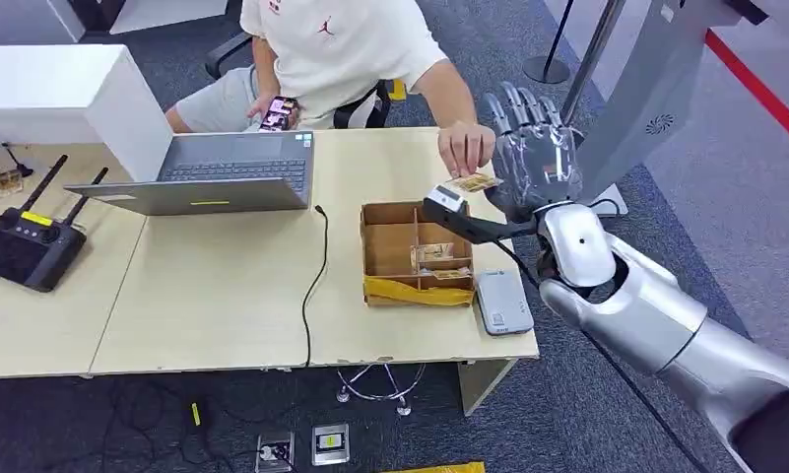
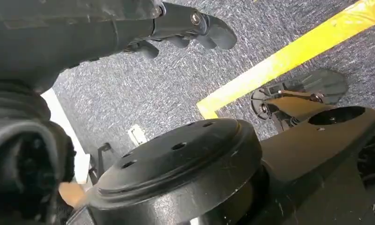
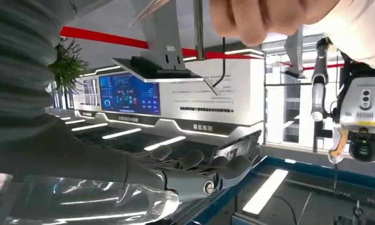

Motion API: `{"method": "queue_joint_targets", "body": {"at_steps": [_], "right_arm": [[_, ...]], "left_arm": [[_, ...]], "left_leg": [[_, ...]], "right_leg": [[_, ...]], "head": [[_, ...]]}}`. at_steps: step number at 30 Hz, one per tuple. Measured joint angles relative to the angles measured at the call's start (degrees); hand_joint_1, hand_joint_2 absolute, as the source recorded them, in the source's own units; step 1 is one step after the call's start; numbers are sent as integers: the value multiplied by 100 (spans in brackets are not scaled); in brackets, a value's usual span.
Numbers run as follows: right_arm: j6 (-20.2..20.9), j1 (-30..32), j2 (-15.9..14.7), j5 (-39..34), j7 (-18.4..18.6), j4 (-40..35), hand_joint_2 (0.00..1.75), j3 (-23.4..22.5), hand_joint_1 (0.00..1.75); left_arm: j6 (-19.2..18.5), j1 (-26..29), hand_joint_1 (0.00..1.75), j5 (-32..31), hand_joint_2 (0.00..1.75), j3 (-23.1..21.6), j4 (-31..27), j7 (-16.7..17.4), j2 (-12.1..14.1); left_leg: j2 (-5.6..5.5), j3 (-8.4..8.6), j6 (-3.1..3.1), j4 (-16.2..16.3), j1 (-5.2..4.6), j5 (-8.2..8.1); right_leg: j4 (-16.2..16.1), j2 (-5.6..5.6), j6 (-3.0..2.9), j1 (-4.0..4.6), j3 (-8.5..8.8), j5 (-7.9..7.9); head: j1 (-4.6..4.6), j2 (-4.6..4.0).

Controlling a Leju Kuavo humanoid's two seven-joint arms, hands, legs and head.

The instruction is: Pass the card to the sensor for recognition and then transmit it.

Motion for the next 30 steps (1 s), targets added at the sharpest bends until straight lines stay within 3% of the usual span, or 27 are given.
{"method": "queue_joint_targets", "body": {"at_steps": [30], "right_arm": [[170,-5,79,-258,-111,214,175,2,175]], "left_arm": [[-2,-35,0,-243,0,4,-46,-22,-11]], "left_leg": [[4,4,0,1,0,0]], "right_leg": [[0,5,0,0,0,0]], "head": [[2,0]]}}
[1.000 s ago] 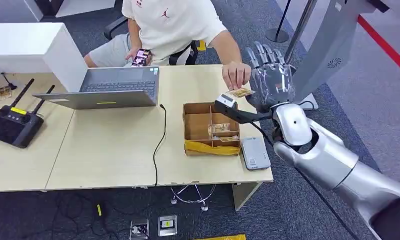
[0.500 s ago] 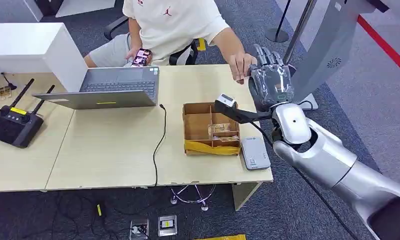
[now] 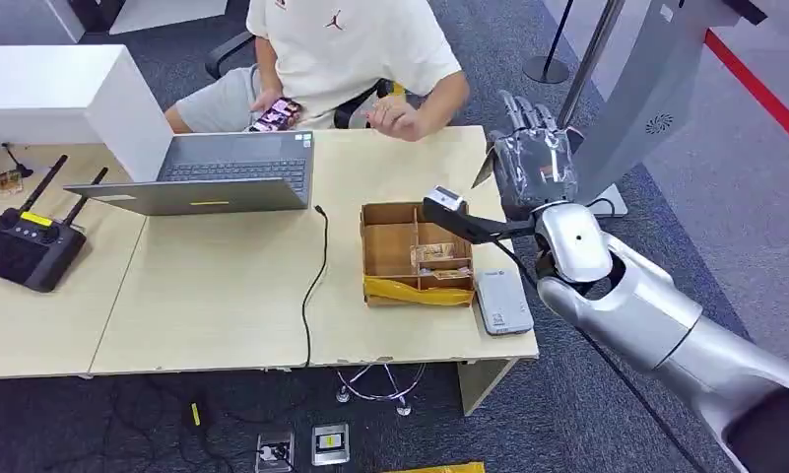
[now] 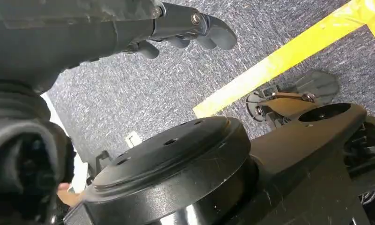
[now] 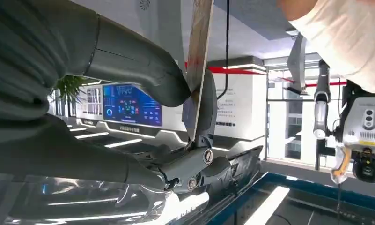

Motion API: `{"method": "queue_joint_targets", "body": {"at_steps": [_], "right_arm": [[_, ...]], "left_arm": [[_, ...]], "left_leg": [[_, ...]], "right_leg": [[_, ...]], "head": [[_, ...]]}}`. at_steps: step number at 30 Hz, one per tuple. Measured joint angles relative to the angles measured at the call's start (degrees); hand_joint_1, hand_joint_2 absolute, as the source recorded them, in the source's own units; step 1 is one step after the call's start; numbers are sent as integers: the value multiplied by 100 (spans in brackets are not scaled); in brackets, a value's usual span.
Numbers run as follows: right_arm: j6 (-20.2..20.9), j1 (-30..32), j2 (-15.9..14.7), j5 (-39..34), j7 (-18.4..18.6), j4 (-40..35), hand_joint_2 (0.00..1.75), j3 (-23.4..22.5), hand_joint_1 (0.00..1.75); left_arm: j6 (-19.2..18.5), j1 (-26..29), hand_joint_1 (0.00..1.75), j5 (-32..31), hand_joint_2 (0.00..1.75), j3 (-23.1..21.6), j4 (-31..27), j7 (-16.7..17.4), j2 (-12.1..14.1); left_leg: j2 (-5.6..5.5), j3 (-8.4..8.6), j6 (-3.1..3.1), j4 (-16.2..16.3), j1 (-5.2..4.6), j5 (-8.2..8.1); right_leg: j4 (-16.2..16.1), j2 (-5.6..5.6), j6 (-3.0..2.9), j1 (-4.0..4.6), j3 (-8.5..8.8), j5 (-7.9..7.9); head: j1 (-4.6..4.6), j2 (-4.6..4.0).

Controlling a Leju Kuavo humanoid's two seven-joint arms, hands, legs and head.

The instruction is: Pass the card to the sensor for recognition and then transmit it.

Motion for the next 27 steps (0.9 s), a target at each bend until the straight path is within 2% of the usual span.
{"method": "queue_joint_targets", "body": {"at_steps": [16,22,27], "right_arm": [[61,131,-186,-238,55,7,175,0,175],[-205,541,-472,-485,234,7,175,-35,175],[-310,1019,-675,-623,243,7,175,-171,175]], "left_arm": [[2,52,0,-230,0,68,-50,-118,-9],[0,169,0,-450,0,334,-50,-282,-83],[2,255,0,-490,0,509,-72,-291,-118]], "left_leg": [[10,7,0,1,-1,-1],[11,7,0,1,-3,-2],[12,7,0,1,-3,-3]], "right_leg": [[-1,8,0,0,-1,0],[-3,9,0,-1,0,0],[-3,9,0,-1,0,0]], "head": [[-2,0],[0,0],[0,0]]}}
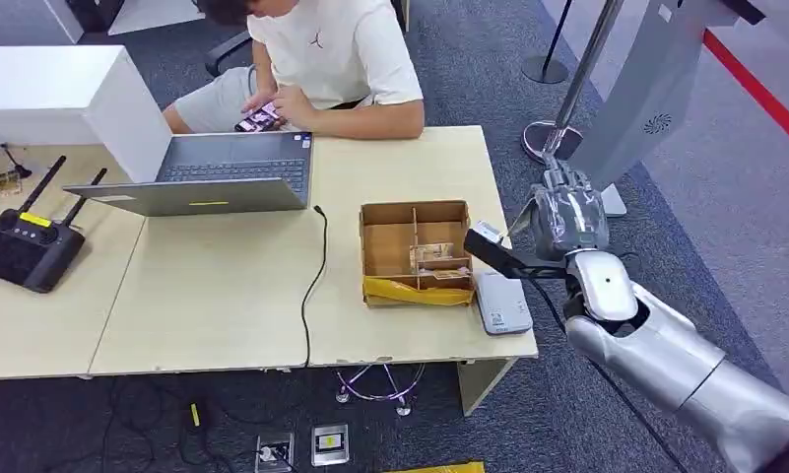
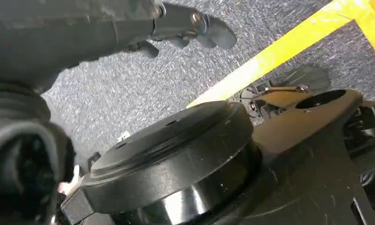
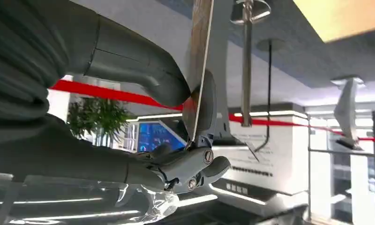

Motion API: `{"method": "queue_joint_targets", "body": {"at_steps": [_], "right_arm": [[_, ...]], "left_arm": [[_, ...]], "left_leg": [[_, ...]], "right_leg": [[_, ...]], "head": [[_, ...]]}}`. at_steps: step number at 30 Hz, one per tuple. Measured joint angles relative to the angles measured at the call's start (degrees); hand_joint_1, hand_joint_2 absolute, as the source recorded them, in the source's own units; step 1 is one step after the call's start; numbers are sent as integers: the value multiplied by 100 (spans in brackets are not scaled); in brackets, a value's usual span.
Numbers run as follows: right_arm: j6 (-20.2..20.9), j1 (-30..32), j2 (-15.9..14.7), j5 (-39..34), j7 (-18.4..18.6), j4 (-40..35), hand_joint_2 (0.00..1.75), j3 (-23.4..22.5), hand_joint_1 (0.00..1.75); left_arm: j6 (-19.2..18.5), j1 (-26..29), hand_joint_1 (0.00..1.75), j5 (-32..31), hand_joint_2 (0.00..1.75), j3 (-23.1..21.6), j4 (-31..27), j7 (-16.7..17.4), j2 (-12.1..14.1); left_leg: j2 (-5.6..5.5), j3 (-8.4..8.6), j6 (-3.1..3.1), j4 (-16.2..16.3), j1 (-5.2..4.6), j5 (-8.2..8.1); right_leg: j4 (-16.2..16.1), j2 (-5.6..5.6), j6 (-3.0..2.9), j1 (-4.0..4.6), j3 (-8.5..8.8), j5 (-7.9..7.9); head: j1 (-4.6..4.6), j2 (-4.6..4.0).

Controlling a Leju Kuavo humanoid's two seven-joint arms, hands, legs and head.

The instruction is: Pass the card to the sensor for recognition and then transmit it.

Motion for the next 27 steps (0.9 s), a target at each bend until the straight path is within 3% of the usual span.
{"method": "queue_joint_targets", "body": {"at_steps": [15,27], "right_arm": [[-101,760,-13,-111,-210,282,175,-175,175],[-7,857,321,-129,-571,636,175,-116,175]], "left_arm": [[0,111,0,0,0,275,-122,0,-90],[0,112,0,195,0,308,-151,-13,-105]], "left_leg": [[1,-3,0,-1,1,0],[0,-4,-1,-2,2,1]], "right_leg": [[1,-1,0,0,1,0],[2,-2,0,1,1,0]], "head": [[0,0],[0,0]]}}
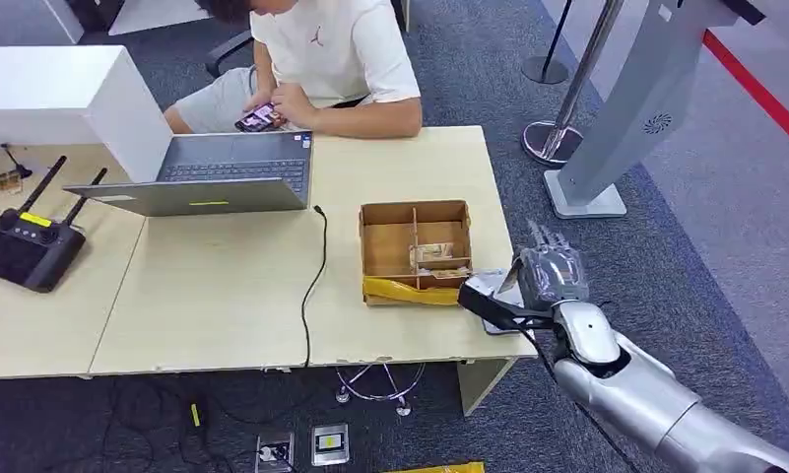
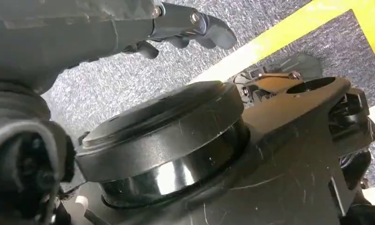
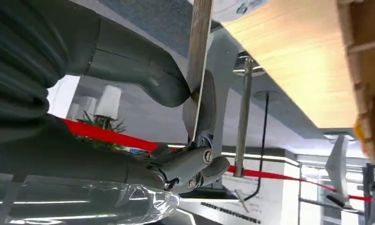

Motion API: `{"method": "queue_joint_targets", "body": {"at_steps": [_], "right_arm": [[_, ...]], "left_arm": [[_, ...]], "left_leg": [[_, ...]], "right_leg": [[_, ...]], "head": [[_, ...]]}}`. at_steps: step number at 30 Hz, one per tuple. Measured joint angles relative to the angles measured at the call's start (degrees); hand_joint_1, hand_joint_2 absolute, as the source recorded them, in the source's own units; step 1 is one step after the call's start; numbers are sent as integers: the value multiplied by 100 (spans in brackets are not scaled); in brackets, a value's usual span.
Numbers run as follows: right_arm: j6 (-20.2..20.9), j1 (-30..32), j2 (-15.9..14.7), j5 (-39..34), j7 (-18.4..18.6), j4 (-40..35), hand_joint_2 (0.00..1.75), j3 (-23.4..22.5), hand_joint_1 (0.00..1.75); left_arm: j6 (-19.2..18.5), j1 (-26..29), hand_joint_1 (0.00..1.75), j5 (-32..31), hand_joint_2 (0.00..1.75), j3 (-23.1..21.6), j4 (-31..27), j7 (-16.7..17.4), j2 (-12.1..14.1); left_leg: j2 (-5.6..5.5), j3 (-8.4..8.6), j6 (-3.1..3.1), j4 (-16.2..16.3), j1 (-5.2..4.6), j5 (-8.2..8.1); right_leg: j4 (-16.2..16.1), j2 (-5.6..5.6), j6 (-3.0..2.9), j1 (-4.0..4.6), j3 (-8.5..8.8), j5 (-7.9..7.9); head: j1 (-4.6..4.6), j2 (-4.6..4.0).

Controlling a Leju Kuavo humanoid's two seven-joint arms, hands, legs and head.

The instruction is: Pass the card to the sensor for recognition and then transmit it.

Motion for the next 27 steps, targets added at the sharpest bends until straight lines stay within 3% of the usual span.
{"method": "queue_joint_targets", "body": {"at_steps": [11,27], "right_arm": [[-63,51,356,-199,-203,505,175,44,175],[-186,65,527,-280,-267,820,175,44,175]], "left_arm": [[0,0,0,85,0,59,0,-20,-2],[0,2,0,94,0,92,0,-20,-4]], "left_leg": [[0,1,0,0,0,0],[2,5,0,0,0,0]], "right_leg": [[0,1,0,0,0,0],[0,2,-1,0,3,1]], "head": [[0,0],[-2,0]]}}
